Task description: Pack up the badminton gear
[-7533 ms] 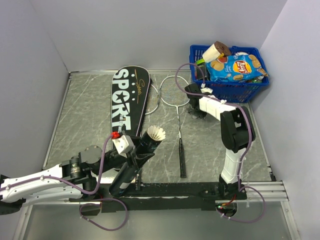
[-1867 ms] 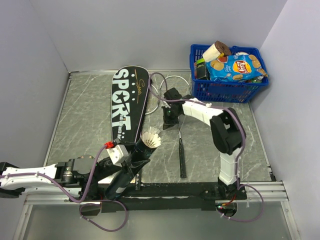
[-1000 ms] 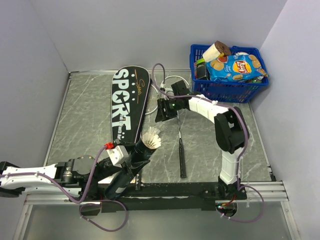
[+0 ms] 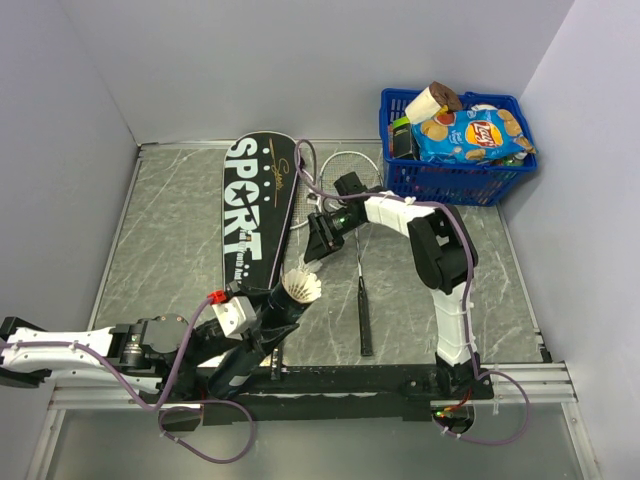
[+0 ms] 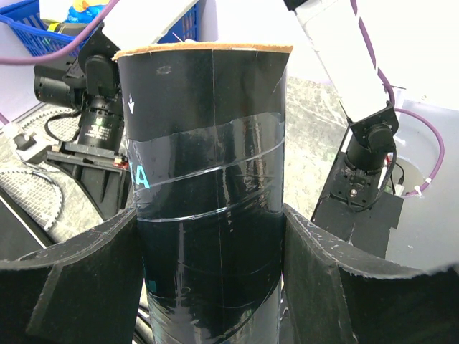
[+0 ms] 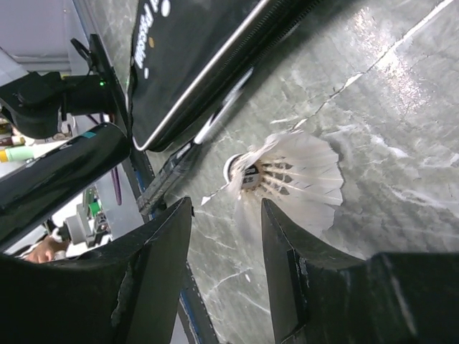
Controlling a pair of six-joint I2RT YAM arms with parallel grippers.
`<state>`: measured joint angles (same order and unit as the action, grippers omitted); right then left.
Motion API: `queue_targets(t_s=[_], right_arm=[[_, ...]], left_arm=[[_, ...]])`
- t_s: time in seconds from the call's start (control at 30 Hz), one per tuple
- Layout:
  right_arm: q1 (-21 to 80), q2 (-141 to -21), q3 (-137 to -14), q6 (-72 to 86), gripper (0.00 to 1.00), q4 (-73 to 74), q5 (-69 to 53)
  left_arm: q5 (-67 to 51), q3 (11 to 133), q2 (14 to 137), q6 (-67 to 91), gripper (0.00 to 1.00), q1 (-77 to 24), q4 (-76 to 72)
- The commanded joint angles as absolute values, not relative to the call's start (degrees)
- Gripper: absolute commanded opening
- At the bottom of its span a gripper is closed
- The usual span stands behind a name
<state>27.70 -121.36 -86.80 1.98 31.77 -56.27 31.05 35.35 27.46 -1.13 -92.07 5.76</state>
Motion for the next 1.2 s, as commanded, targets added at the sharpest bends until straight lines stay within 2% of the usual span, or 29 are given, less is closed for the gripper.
queue_targets(t_s=[0.0,0.07,0.17,0.2,0.3,0.4,0.5,0.63,0.9,1.07,1.17], right_arm=[[28.56,-122.69,-89.91,0.44,0.49,32.78,-58.18],[28.74,-122.7,-89.82,0.44,0.47,32.61,-57.92],[29.0,-122.61,-89.39,0.44,0.37,32.35,-57.22],[29.0,-122.43,-89.04,0.61,0.28,31.91,-56.61],[28.92,-121.56,-87.81,1.67,0.1,29.81,-56.33],[28.74,-120.85,-87.19,2.28,0.0,29.09,-56.86],[28.92,-118.84,-85.53,3.34,0.0,27.96,-56.78],[28.74,-109.99,-81.39,6.06,0.0,24.53,-53.45],[28.57,-92.32,-80.07,8.44,0.0,31.72,-34.21],[28.48,-81.84,-78.4,9.32,0.0,35.32,-24.62],[28.48,-74.3,-78.22,9.58,0.0,37.0,-19.43]], left_arm=[[32.26,36.91,26.54,-1.67,0.26,-92.99,4.57],[32.52,37.0,26.63,-1.76,0.26,-93.08,4.66],[32.7,37.0,26.63,-1.76,0.26,-93.25,4.66],[32.78,36.91,26.63,-1.76,0.26,-93.34,4.66],[32.87,36.83,26.72,-1.76,0.26,-93.51,4.57],[32.96,36.83,26.81,-1.67,0.26,-93.52,4.57],[33.05,36.74,26.89,-1.76,0.26,-93.51,4.57],[33.05,36.48,27.33,-2.02,0.26,-93.52,4.39],[33.57,36.04,31.81,-3.07,0.25,-93.6,3.43],[35.59,35.07,34.18,-5.27,0.21,-93.43,1.94],[35.34,34.54,35.94,-6.41,0.14,-92.55,1.32]])
